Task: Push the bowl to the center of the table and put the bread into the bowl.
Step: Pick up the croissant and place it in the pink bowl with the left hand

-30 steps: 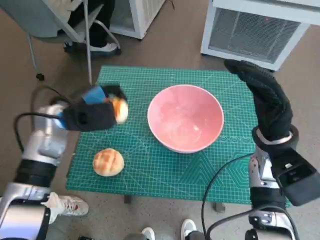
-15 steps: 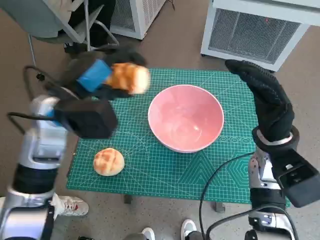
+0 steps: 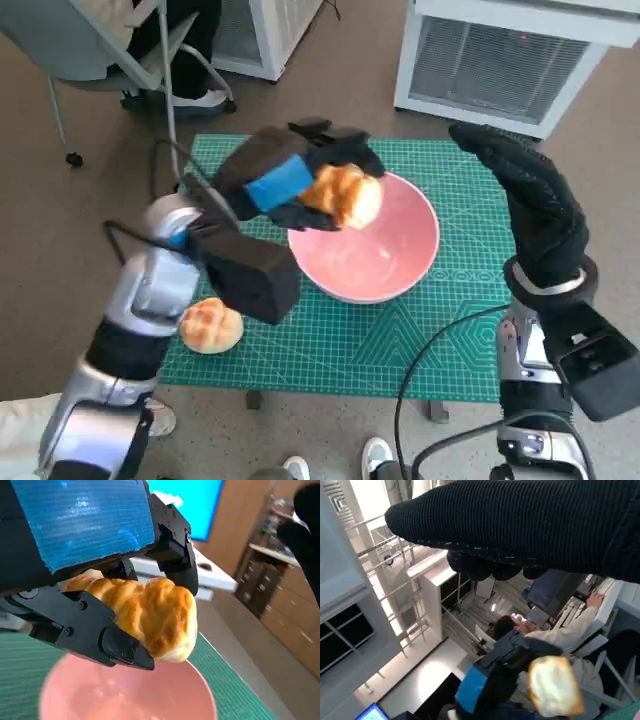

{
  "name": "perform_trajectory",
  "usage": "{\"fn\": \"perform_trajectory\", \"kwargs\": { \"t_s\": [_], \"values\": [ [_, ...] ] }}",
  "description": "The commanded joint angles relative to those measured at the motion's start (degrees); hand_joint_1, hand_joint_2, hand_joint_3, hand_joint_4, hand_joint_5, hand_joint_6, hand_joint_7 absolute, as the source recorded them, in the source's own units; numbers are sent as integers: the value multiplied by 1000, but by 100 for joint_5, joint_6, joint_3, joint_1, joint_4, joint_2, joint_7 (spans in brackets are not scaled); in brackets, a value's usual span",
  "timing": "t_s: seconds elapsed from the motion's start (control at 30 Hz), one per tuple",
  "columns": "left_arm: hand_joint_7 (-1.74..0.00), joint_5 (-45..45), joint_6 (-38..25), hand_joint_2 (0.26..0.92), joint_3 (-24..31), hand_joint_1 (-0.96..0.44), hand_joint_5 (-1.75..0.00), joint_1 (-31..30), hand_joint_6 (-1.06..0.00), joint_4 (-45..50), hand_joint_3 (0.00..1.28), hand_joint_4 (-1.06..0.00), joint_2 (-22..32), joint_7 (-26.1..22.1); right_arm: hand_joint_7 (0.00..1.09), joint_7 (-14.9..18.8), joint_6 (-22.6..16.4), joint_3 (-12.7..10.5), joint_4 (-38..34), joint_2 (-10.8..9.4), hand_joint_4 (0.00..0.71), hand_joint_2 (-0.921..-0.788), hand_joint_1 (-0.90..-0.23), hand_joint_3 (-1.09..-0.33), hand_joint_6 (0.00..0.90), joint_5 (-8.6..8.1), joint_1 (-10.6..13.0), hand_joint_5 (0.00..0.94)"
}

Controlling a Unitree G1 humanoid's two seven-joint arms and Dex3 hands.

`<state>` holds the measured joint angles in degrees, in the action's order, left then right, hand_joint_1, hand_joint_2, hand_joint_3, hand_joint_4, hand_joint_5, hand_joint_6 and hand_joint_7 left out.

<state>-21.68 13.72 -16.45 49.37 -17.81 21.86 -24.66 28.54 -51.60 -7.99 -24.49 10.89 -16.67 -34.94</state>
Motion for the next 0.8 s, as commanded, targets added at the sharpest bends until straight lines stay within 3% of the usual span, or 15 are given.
{"fn": "perform_trajectory", "kwargs": {
  "t_s": [0.03,0.1,0.13,0.17,0.2,0.27,0.37,0.47,0.8],
  "values": [
    [-1352,21,175,921,-142,1,-1246,135,-557,-531,187,-495,-95,-132,649,-60,45,-16,87,1,264,-921,-583,-746,0,-42,154,0],
    [-1457,100,109,921,-180,-200,-745,167,-455,-700,273,-480,-109,-362,643,-78,56,-28,128,4,264,-921,-586,-746,-1,-49,180,0],
    [-1145,136,72,914,-190,-123,-501,182,-391,-768,248,-461,-116,-465,640,-86,64,-33,145,7,264,-921,-587,-746,-1,-54,190,0],
    [-990,229,33,915,-190,-96,-405,208,-391,-878,230,-458,-127,-651,639,-96,80,-40,171,11,264,-921,-588,-746,-1,-64,208,0],
    [-713,295,12,917,-183,-69,-260,222,-378,-948,190,-407,-131,-788,636,-108,93,-42,199,9,264,-921,-589,-746,-1,-65,226,0],
    [-436,411,-43,919,-161,-53,-134,256,-373,-1047,139,-341,-131,-1043,634,-132,121,-46,251,8,263,-921,-590,-746,-1,-61,260,0],
    [-212,489,-162,917,-145,-68,-43,304,-359,-1074,85,-250,-79,-1355,631,-177,152,-51,313,12,263,-921,-591,-746,-1,-25,299,0],
    [-112,514,-198,916,-109,-129,-15,280,-349,-990,48,-186,-24,-1478,630,-220,176,-50,358,8,262,-921,-591,-746,-1,15,323,0],
    [-68,894,89,920,517,-201,-16,-490,-389,307,24,-194,269,-1119,629,-285,148,-4,358,-26,262,-921,-588,-743,-1,78,339,0]
  ]
}}
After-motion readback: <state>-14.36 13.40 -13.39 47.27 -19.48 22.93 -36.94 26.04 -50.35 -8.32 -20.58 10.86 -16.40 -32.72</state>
